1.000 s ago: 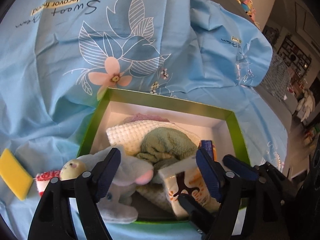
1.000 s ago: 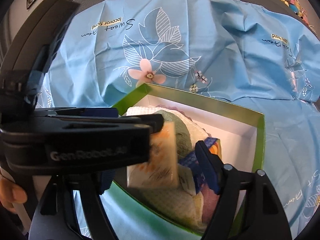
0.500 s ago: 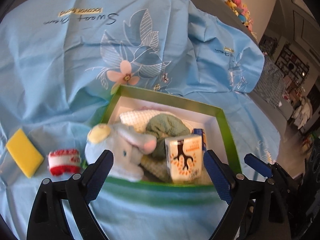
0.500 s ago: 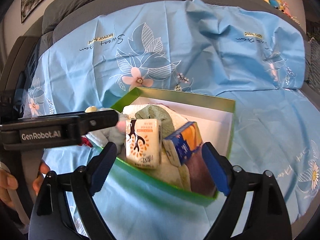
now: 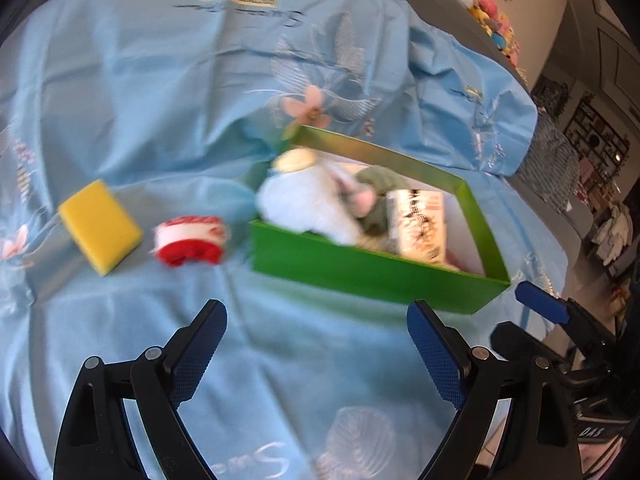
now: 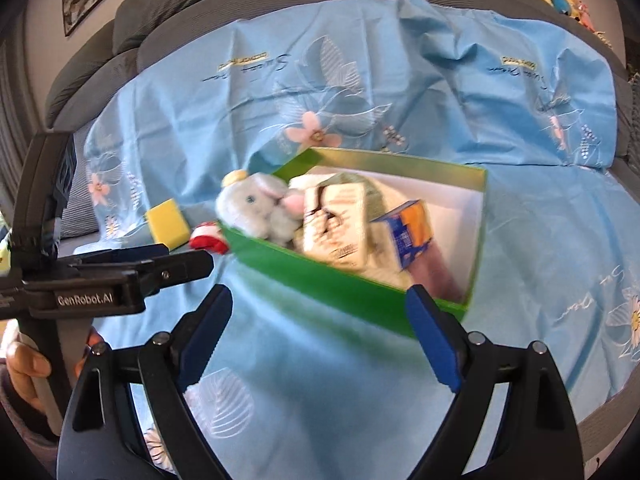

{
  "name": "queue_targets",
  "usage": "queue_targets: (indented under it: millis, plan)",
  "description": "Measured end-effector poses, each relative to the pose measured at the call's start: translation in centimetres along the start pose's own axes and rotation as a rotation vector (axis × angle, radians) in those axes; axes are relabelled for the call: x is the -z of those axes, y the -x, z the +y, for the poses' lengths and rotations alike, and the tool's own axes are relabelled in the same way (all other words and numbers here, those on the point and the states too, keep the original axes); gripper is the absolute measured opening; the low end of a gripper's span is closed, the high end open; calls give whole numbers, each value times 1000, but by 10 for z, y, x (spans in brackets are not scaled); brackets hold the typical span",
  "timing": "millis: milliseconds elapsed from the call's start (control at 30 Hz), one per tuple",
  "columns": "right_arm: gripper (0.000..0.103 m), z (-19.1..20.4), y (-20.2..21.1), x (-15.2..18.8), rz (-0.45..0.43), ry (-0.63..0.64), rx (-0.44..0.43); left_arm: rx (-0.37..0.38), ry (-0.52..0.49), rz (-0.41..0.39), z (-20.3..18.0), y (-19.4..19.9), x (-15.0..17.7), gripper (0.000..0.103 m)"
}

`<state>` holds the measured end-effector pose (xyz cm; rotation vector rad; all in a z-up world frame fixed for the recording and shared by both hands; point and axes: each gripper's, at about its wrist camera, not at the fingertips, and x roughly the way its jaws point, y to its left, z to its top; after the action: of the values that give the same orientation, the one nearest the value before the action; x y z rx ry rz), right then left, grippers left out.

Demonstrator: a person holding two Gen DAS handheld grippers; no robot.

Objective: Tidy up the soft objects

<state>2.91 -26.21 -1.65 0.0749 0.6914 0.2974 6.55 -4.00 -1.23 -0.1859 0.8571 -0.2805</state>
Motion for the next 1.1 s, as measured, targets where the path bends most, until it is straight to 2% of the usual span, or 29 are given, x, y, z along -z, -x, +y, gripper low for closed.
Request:
queue_targets:
  millis: [100,300,500,700,867,900,933,967,1000,1100]
  plan:
    - [89,17,-1,6,12,13,-21,-42,42,-17,30,8,12,92]
    - [89,58,-12,17,62,71,-65,-121,219,-15,120,8,28,92]
    - [88,99,-32,24,115,123,-116,-138,398,-7,196,-13,21,92]
    - [88,117,-48,27,147,190,-126,-102,435,11,219,-50,1,92]
    - [88,111,-60,26,168,173,-117,-101,447,8,224,-76,-17,92]
    - [88,108,-62,26,172,166,-113,-103,449,11,224,-82,-21,84]
    - [88,106,-63,26,174,160,-110,-104,451,11,224,-85,-22,70]
    - [88,104,-65,26,178,153,-109,-100,455,9,225,-88,-23,64]
    - [88,101,-67,26,180,146,-108,-79,465,4,226,-89,-23,53]
    - [88,95,-71,25,182,128,-101,-56,472,-1,226,-88,-23,47]
